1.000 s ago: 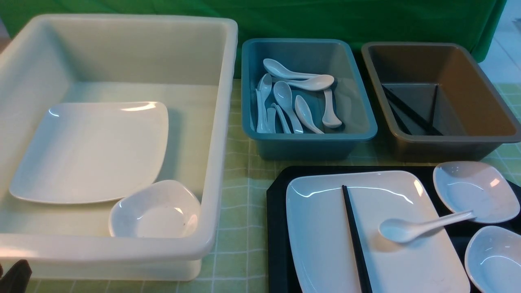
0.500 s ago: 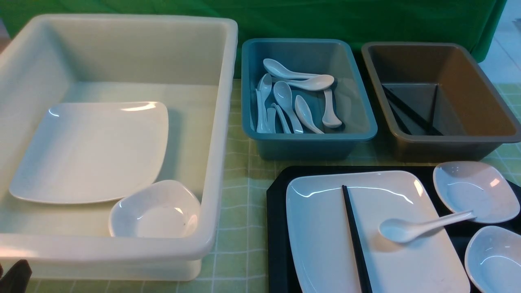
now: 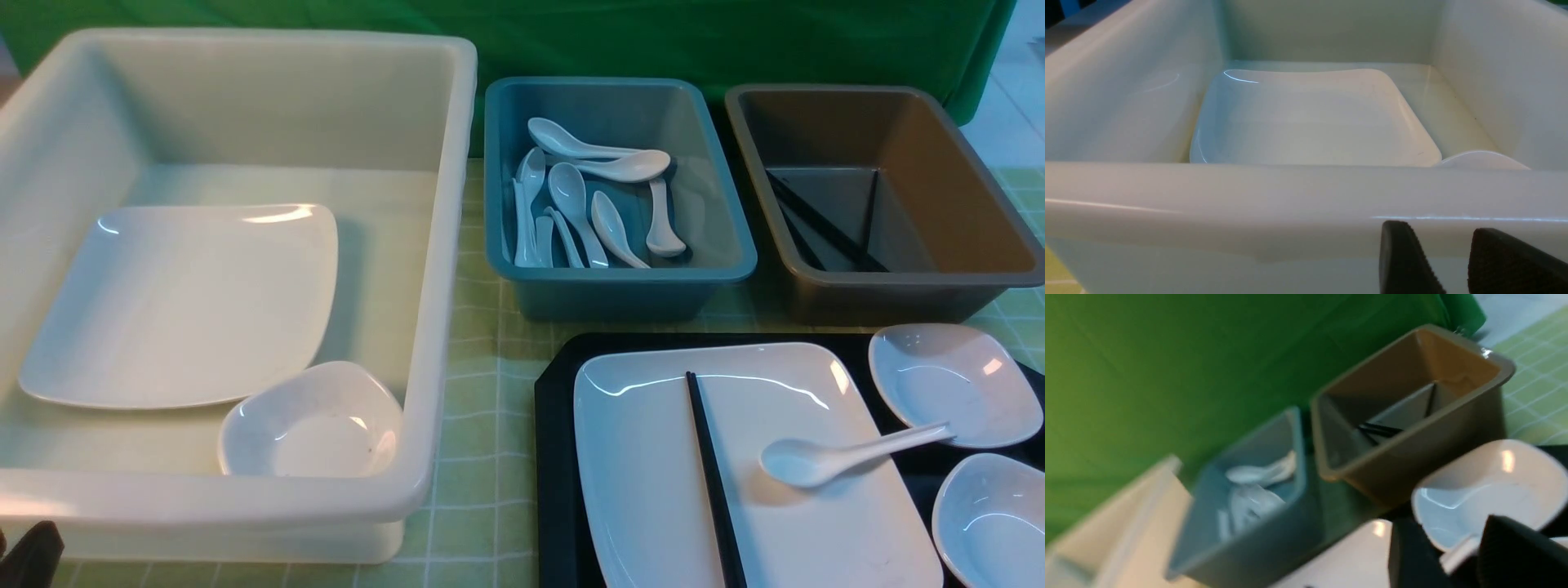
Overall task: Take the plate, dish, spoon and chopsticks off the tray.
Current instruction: Use the right arm to grab a soup spoon from the plate
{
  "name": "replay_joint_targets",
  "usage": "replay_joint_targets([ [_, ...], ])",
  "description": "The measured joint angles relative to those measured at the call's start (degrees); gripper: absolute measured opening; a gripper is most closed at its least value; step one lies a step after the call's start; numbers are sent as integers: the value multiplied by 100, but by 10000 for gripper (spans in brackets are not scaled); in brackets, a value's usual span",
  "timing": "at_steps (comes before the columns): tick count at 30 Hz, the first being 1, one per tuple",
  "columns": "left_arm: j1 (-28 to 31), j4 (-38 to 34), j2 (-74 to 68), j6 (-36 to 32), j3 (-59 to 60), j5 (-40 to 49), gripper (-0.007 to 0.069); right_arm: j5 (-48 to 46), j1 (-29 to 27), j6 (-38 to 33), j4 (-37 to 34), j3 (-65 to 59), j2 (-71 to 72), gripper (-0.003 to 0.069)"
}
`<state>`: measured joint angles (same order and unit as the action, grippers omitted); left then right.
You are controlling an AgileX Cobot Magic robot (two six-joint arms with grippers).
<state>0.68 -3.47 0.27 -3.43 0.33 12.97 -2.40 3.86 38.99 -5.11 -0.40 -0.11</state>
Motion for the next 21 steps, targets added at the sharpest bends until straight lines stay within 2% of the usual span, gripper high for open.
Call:
replay_joint_targets([
  [8,0,0,0,0,0,0,225,85,0,362,-235,0,0,232],
  [11,0,0,0,0,0,0,225,-231,0,221,-285,315,-44,152],
  [14,0,0,0,0,5,0,225,-672,0,-274,-134,1096,-477,43],
  [15,0,0,0,0,5,0,225,-775,0,-344,-86,1247,-581,37],
  [18,0,0,0,0,5,0,225,-2194,0,-1079,309,2617,-1799,19],
  [21,0,0,0,0,5,0,225,-3784,0,-1584,409,3622,-3145,24],
])
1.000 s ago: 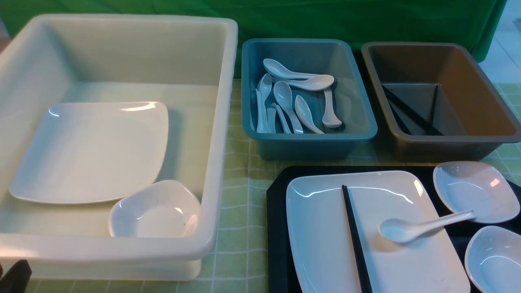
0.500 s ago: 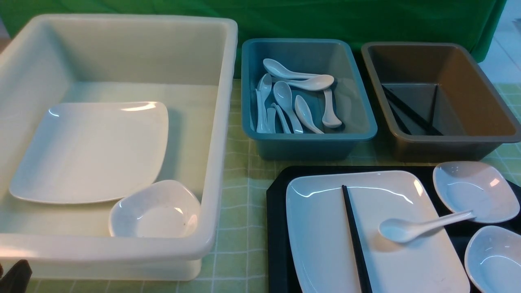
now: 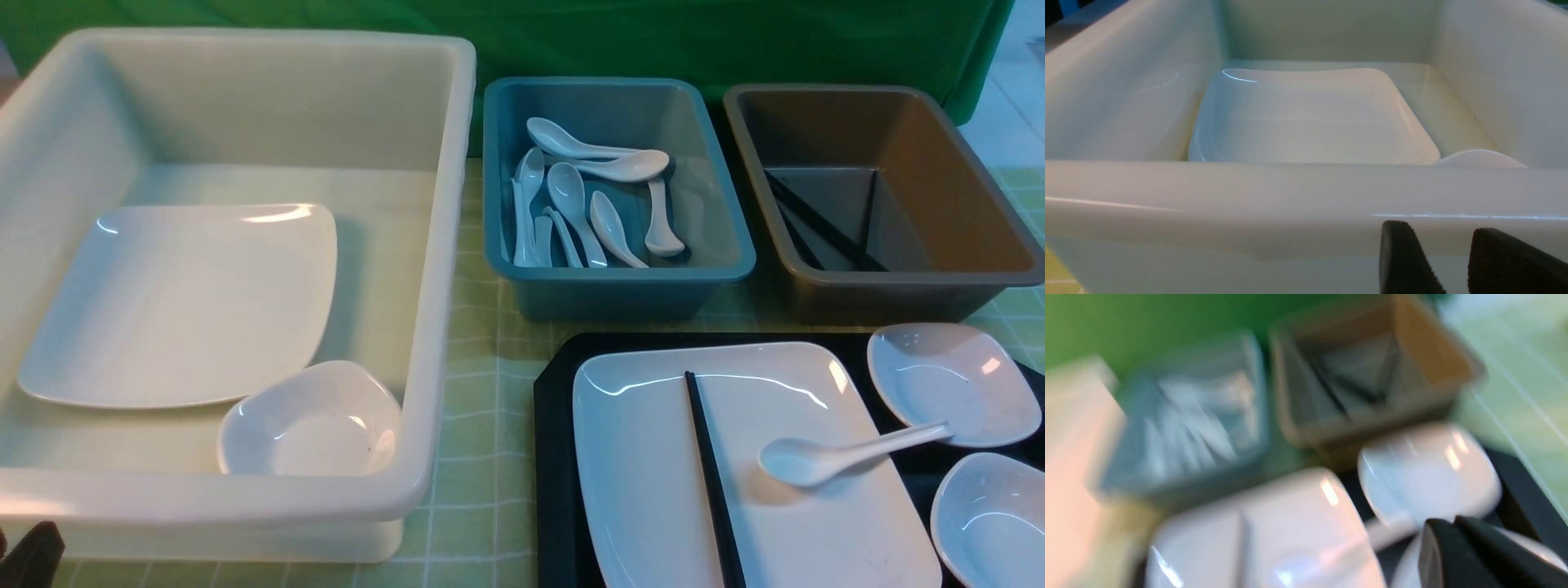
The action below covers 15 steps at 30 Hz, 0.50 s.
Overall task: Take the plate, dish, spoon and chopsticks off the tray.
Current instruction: Use the right arm to grab a soup spoon from the plate
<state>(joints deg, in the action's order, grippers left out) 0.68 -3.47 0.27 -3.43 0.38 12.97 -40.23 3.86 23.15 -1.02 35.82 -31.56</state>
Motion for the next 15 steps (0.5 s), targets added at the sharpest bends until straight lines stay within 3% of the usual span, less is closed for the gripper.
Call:
replay_joint_targets([
  [5,0,0,0,0,0,0,225,-526,0,-32,35,561,-1687,111],
  [7,0,0,0,0,0,0,225,-185,0,116,-36,606,-2692,245],
  [10,0,0,0,0,0,0,225,296,0,218,-263,605,-3486,367],
  [15,0,0,0,0,0,0,225,1045,0,414,-962,612,-4384,479],
])
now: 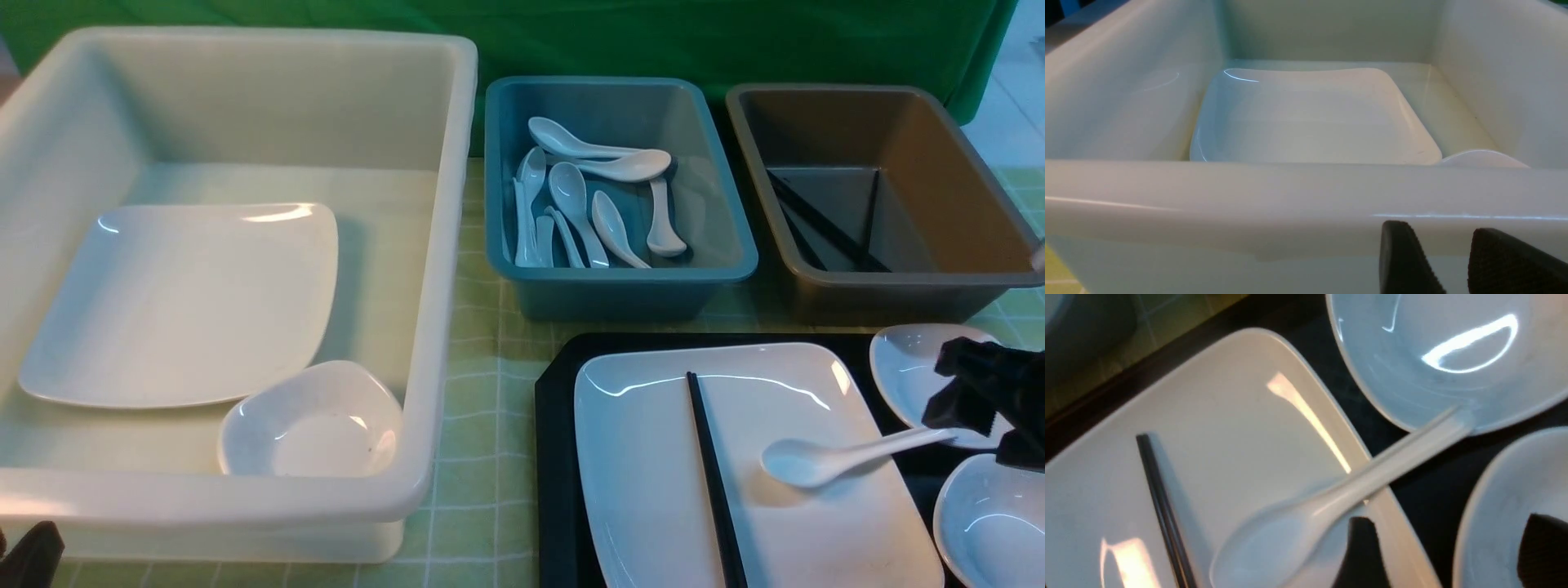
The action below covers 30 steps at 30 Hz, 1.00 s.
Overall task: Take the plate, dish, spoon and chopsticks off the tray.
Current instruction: Use the right arm to grab a soup spoon from the plate
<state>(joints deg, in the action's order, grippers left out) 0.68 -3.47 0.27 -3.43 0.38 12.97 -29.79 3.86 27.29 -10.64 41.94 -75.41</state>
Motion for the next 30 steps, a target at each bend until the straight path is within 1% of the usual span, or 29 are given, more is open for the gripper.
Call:
replay_joint_targets([
  [5,0,0,0,0,0,0,225,397,0,655,-146,3,-357,495],
  [6,0,0,0,0,0,0,225,405,0,718,-147,3,-374,495],
  [7,0,0,0,0,0,0,225,449,11,955,-161,3,-462,495],
  [8,0,0,0,0,0,0,225,465,18,979,-161,3,-471,495],
  [12,0,0,0,0,0,0,225,475,89,1449,-173,75,-759,496],
  [16,0,0,0,0,0,0,225,470,142,1687,-179,217,-1053,496],
  [23,0,0,0,0,0,0,225,549,173,1900,-184,297,-1507,495],
  [28,0,2,0,0,0,0,225,703,173,1957,-184,297,-1670,461],
  [30,0,9,0,0,0,0,225,763,173,1957,-184,297,-1678,422],
])
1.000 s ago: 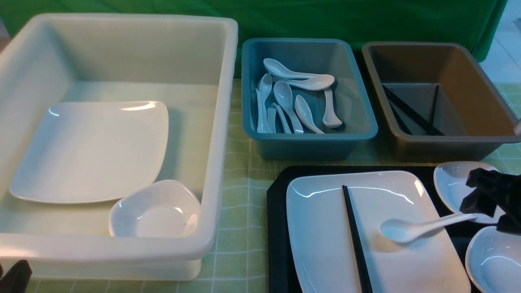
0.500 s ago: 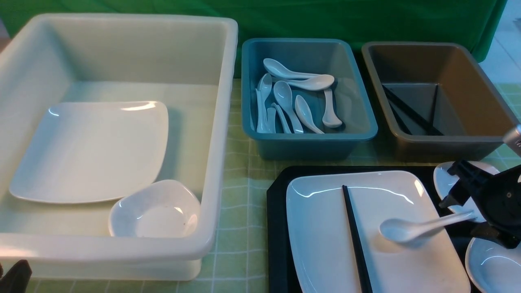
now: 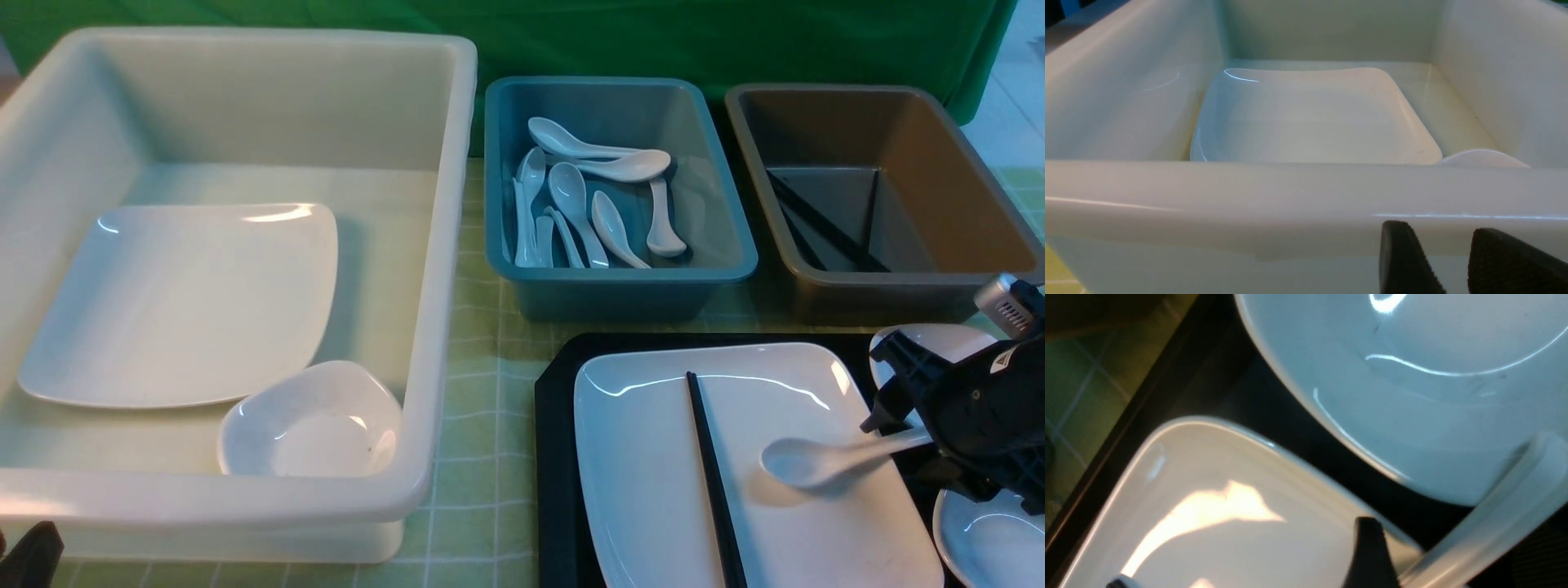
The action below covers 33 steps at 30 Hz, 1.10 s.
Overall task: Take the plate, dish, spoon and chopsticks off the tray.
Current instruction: Use the right arm to grab a soup spoon from the plate, then use the right arm to put the soup spoon into the small storage box in the middle
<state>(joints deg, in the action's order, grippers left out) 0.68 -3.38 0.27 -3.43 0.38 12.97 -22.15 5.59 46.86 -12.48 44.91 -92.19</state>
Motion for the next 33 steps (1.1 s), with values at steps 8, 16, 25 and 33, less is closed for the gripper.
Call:
replay_joint_targets([
  [8,0,5,0,0,0,0,225,125,0,-174,0,0,0,222],
  [16,0,5,0,0,0,0,225,103,0,-298,0,0,21,44],
  [25,0,5,0,0,0,0,225,-108,5,-949,-13,0,785,44],
  [33,0,5,0,0,0,0,225,588,440,-2043,-511,184,2284,44],
])
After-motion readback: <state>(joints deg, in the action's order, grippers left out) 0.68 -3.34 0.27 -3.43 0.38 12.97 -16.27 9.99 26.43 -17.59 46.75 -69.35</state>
